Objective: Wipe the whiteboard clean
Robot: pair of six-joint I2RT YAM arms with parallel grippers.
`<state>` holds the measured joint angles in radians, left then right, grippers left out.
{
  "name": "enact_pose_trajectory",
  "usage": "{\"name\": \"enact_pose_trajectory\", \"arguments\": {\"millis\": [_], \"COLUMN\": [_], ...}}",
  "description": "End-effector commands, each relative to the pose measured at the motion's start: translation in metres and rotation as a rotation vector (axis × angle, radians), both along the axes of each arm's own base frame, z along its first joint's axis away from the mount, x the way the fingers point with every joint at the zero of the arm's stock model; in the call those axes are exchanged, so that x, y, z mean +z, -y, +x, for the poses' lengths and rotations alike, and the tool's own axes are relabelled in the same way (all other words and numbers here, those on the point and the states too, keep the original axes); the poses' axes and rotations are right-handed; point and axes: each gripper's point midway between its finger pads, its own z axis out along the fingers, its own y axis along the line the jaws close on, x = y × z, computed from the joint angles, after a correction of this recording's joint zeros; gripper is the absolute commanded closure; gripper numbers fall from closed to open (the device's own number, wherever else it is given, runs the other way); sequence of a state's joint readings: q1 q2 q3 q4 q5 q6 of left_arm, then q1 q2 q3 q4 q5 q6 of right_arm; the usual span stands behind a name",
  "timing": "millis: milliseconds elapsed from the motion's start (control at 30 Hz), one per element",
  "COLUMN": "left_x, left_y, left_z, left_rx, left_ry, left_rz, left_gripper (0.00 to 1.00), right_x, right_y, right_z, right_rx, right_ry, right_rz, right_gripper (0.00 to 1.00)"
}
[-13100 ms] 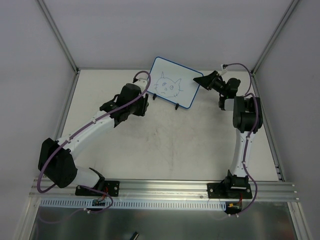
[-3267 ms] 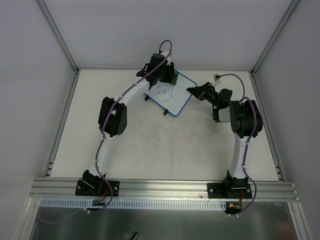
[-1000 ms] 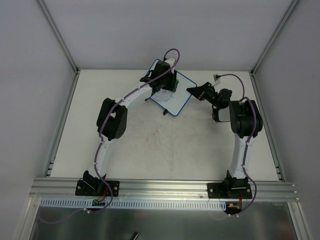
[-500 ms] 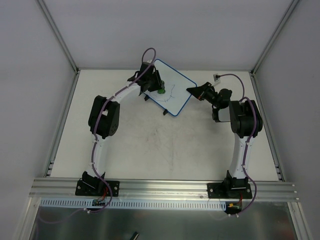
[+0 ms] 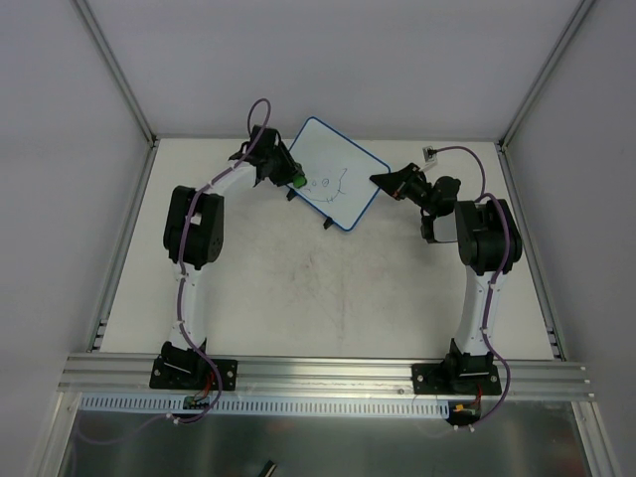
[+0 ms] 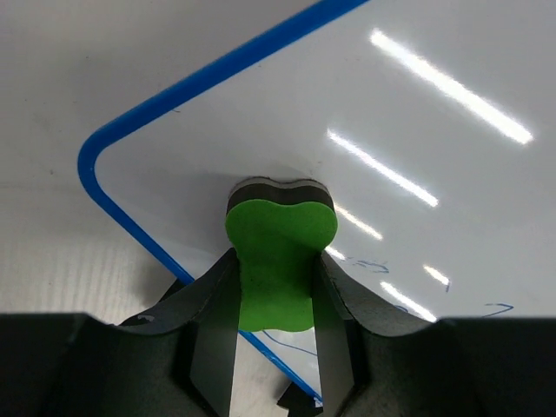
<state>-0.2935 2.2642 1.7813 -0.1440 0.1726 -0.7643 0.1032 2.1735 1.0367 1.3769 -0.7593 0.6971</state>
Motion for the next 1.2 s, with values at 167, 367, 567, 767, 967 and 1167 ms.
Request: {"name": "enact_pose_trajectory", "arguments": {"millis": [167,367,567,767,967,1167], "left_x": [-0.073,-0.050,-0.021,-0.010,-0.004,-0.008], "left_y": [-0.004,0.030,0.080,0.120,0.148,0.160], "left_z": [-0.026,-0.023,-0.031,-0.044,-0.056,-0.063], "left_rx": [0.027,-0.110,-0.316,-0.459,-0.599,-0.666], "left_ry": [-0.223,-0.100,0.071,0.202,0.286,0.338], "left_rz": [-0.019,0.063,0.182,0.325,0.379,0.466], "left_gripper": [1.00,1.00,1.00,1.00,1.00,1.00], "right_x": [0.019,0.018,0.018,0.017,0.019,0.019], "right_y": [-0.049,-0.051,-0.053,-0.052,-0.053,-0.054], "right_z": [-0.052,-0.051,-0.050,-0.048,-0.047,-0.046], "right_rx": [0.244,0.245,0.246,0.247,0.247,0.247], "right_ry": [0.184,0.182,0.183,0.178,0.180,0.179], "right_rz": [-0.034,-0.033,-0.030,-0.027,-0.024,-0.022], "right_gripper": [1.00,1.00,1.00,1.00,1.00,1.00]}}
